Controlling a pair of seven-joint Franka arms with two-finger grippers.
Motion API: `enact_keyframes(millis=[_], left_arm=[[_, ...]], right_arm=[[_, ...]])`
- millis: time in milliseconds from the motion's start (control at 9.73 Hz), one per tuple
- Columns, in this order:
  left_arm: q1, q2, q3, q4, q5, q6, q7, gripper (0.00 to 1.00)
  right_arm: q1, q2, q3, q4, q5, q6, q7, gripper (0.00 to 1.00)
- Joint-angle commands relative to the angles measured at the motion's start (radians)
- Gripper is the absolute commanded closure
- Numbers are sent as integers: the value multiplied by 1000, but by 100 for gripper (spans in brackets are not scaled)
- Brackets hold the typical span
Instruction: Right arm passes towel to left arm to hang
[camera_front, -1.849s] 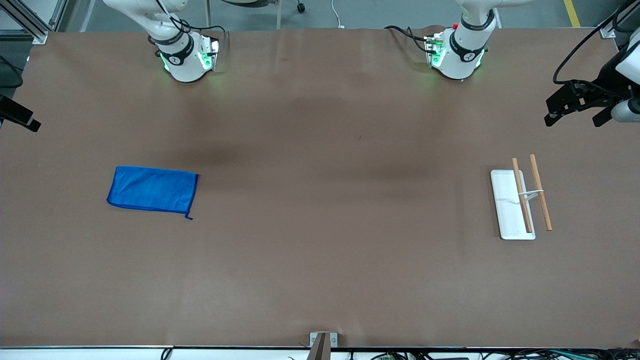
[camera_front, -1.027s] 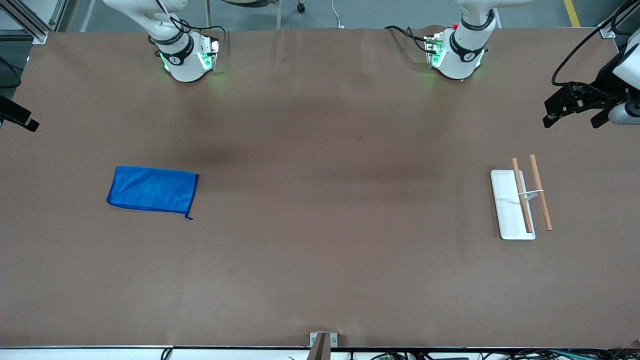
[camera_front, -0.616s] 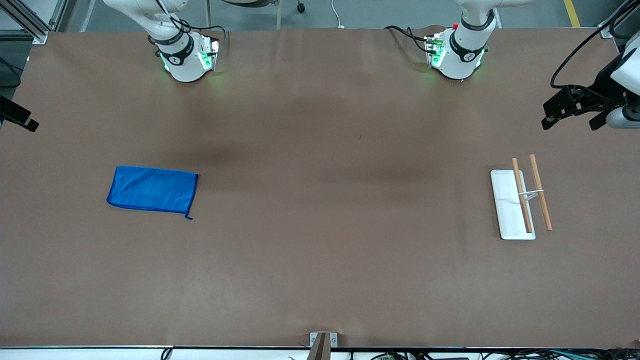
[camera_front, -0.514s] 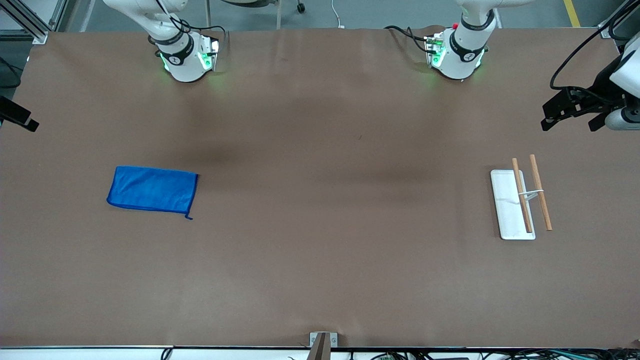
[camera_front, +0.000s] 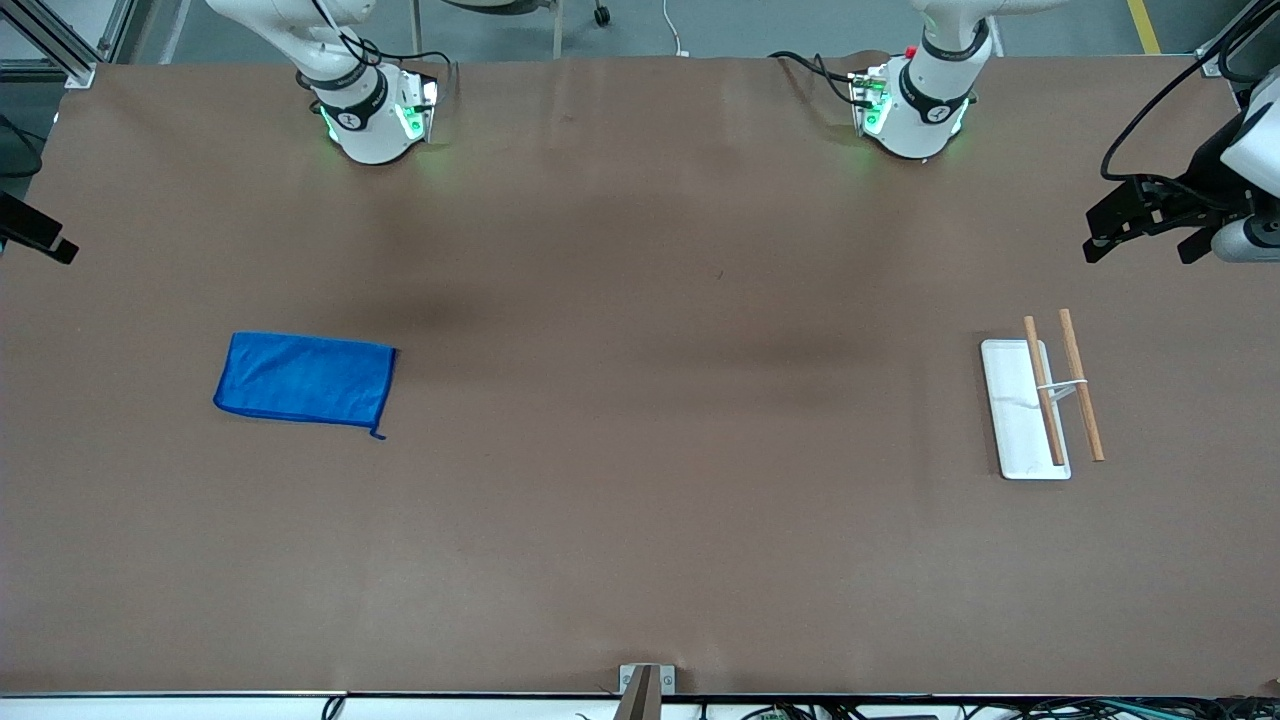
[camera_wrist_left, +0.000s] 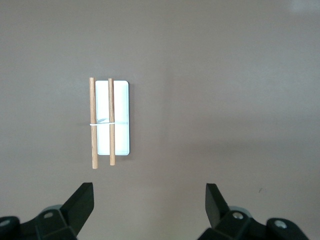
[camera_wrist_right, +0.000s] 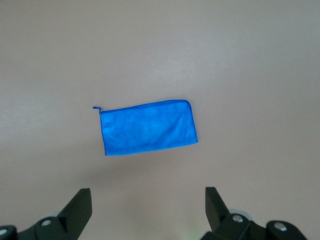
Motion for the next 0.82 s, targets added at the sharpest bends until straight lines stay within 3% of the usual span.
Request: enact_keyframes(millis=[0, 719], left_arm=[[5, 23, -5, -3, 19, 1, 18, 1], [2, 31, -3, -6, 19, 1, 18, 1]], right_arm=[[-7, 1, 2, 2, 1, -4, 8, 0], [-7, 1, 2, 2, 1, -6, 8, 0]])
